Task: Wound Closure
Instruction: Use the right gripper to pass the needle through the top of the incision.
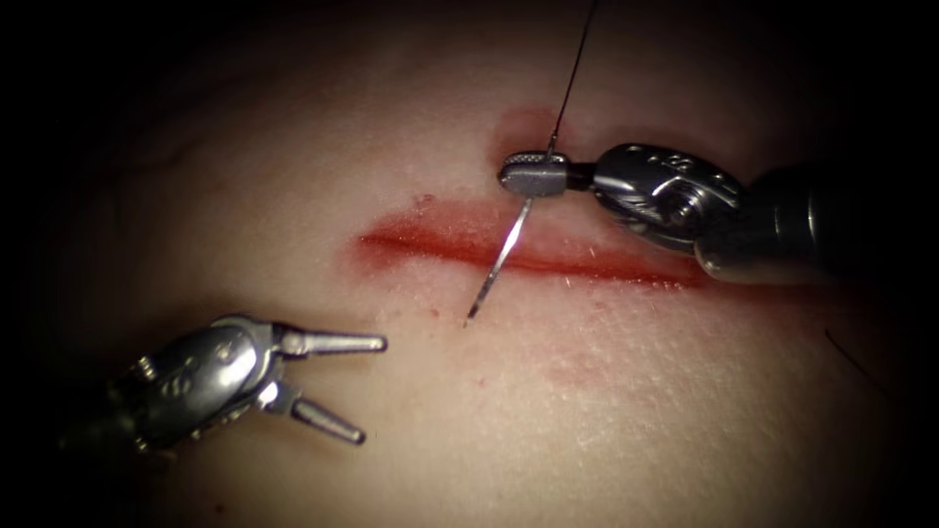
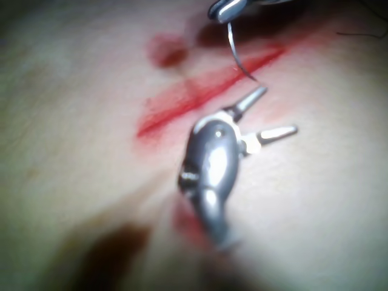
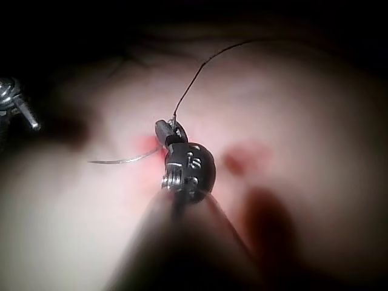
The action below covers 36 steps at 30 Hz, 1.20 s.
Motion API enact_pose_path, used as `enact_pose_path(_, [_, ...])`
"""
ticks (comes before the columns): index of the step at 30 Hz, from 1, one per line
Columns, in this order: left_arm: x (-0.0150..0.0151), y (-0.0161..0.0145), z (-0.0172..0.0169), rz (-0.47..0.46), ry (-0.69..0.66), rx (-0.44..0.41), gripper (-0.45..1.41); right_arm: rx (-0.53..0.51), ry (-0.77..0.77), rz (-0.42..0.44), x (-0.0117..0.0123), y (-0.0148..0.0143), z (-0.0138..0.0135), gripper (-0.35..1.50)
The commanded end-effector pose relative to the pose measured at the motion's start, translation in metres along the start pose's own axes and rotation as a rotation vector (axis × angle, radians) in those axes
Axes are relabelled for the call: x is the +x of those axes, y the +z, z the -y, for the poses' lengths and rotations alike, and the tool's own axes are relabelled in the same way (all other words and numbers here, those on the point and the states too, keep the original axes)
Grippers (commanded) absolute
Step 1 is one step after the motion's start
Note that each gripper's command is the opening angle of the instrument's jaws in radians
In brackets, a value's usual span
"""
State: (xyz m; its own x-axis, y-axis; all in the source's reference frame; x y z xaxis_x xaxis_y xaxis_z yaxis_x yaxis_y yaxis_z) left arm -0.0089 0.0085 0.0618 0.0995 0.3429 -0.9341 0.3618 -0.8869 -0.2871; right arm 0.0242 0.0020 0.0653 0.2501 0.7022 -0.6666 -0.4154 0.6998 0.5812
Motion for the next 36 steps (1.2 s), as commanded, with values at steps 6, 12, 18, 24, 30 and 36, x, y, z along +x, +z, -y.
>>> enact_pose_path(6, [-0.0011,-0.0023,0.0006,0.051,-0.083,0.118,0.59,-0.056,-0.195,0.042,0.0023,0.0029,-0.0003,-0.35])
enact_pose_path(12, [-0.0026,-0.0038,0.0027,0.141,-0.178,0.235,0.42,-0.115,-0.382,0.067,0.0046,0.0045,-0.0005,-0.35])
enact_pose_path(18, [-0.0048,-0.0033,0.0039,0.232,-0.239,0.328,0.26,-0.148,-0.570,0.095,0.0055,0.0066,-0.0006,-0.35])
enact_pose_path(24, [-0.0063,-0.0017,0.0048,0.285,-0.263,0.400,0.12,-0.158,-0.705,0.121,0.0059,0.0085,-0.0007,-0.35])
enact_pose_path(30, [-0.0070,-0.0008,0.0050,0.301,-0.262,0.433,0.05,-0.164,-0.827,0.129,0.0052,0.0106,-0.0005,-0.35])
enact_pose_path(36, [-0.0074,-0.0005,0.0046,0.304,-0.261,0.441,0.03,-0.180,-0.928,0.137,0.0037,0.0127,-0.0009,-0.35])
